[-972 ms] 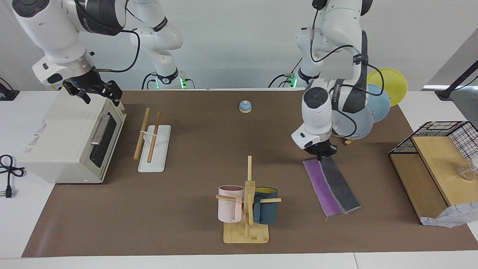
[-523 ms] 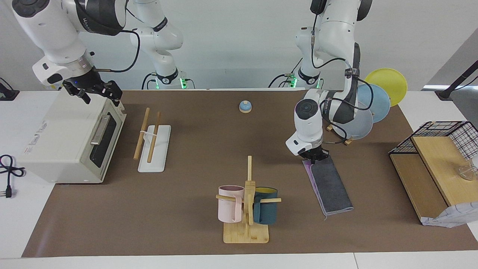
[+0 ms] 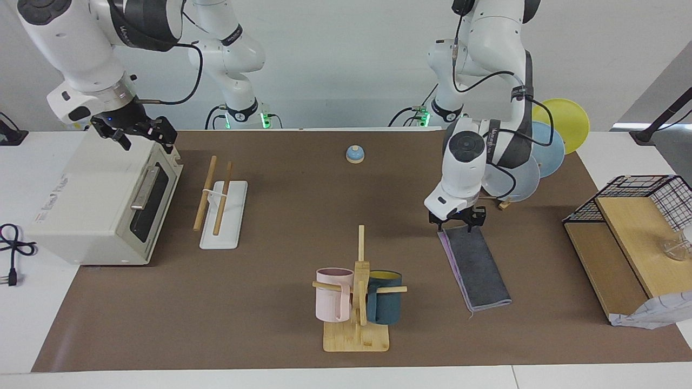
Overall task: Fold towel and hang on rack
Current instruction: 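Grasp the towel edge with the left gripper and fold it over, then grasp the folded towel with the left gripper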
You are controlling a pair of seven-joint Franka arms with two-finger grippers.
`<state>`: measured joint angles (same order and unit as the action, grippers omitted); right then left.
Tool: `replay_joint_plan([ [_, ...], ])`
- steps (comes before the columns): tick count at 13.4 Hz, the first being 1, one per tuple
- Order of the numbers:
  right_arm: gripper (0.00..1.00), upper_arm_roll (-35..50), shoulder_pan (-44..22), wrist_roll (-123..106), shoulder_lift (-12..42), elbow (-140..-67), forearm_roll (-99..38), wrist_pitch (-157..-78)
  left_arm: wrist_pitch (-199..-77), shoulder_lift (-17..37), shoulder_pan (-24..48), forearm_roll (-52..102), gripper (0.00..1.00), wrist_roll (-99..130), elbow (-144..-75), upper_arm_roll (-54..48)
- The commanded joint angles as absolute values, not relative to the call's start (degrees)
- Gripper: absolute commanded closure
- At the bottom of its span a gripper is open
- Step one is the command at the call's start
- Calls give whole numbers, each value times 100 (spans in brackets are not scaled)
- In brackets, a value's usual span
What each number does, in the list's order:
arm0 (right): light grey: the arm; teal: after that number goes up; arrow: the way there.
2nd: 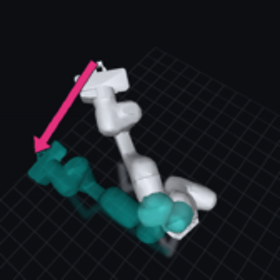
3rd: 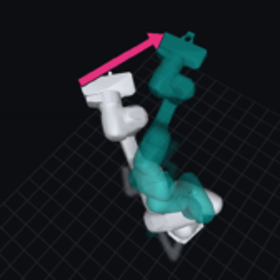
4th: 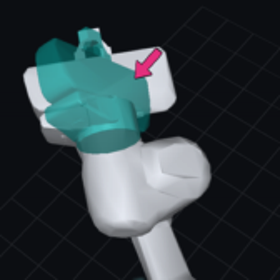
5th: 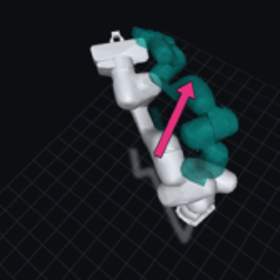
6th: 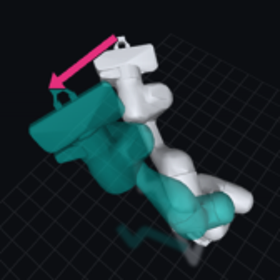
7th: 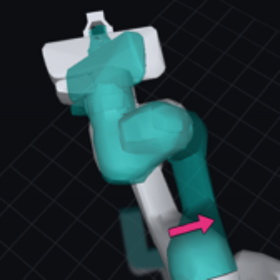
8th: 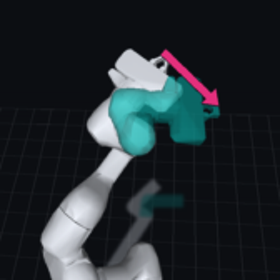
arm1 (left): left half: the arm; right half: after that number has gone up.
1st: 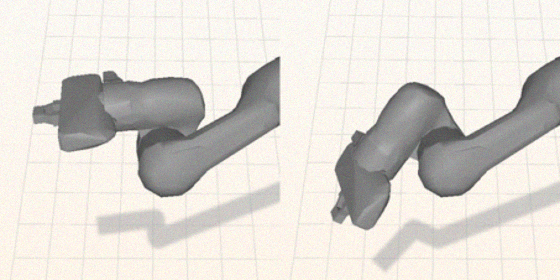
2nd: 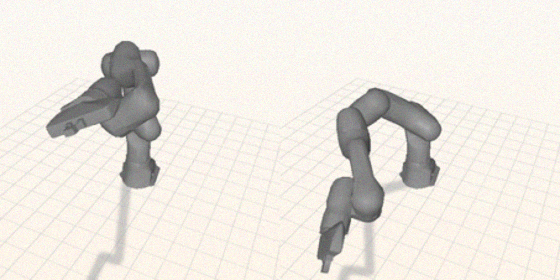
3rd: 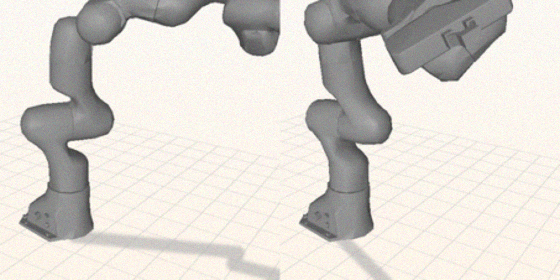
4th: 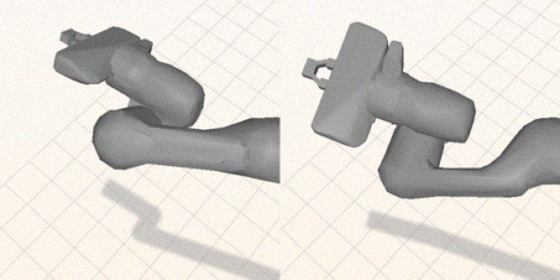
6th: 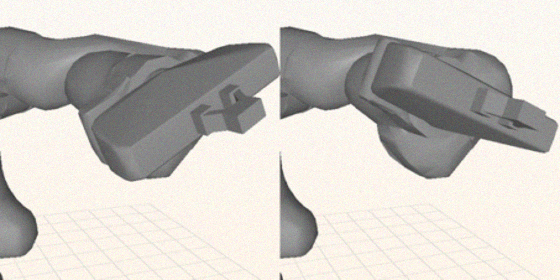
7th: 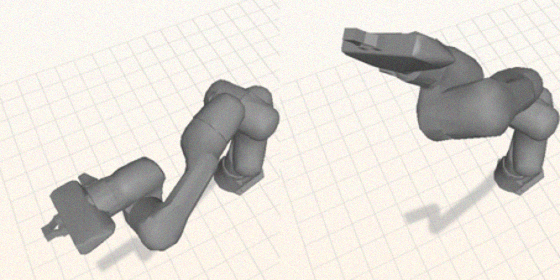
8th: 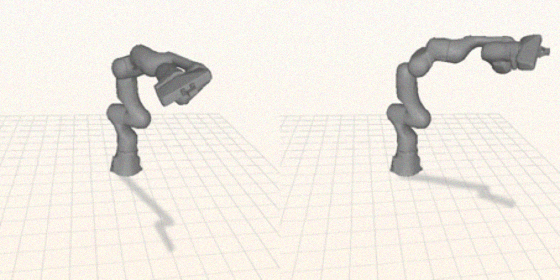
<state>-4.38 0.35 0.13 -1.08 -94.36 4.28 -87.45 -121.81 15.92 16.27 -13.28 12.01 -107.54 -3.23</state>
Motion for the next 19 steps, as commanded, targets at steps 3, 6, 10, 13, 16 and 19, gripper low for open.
replay_joint_plan([
  [3,0,-360,123,-62,-114,-9413,492,-8648,-12548,1564,775,-56,0,223,-10704,-316],
  [6,0,-360,123,-62,-114,-9413,492,-8648,-13129,1547,317,875,0,-367,-11073,-325],
  [10,0,-360,123,-62,-114,-9413,492,-8648,-13333,1714,-79,1931,0,-1343,-11250,-325],
  [13,0,-360,123,-62,-114,-9413,492,-8648,-13333,1889,-18,2346,0,-1371,-11267,-334],
  [16,0,-360,123,-62,-114,-9413,492,-8648,-13333,1890,9,2382,1,-1371,-11381,-334],
  [19,0,-360,123,-62,-114,-9413,492,-8648,-13333,1890,79,2382,9,-1371,-11452,-334],
])
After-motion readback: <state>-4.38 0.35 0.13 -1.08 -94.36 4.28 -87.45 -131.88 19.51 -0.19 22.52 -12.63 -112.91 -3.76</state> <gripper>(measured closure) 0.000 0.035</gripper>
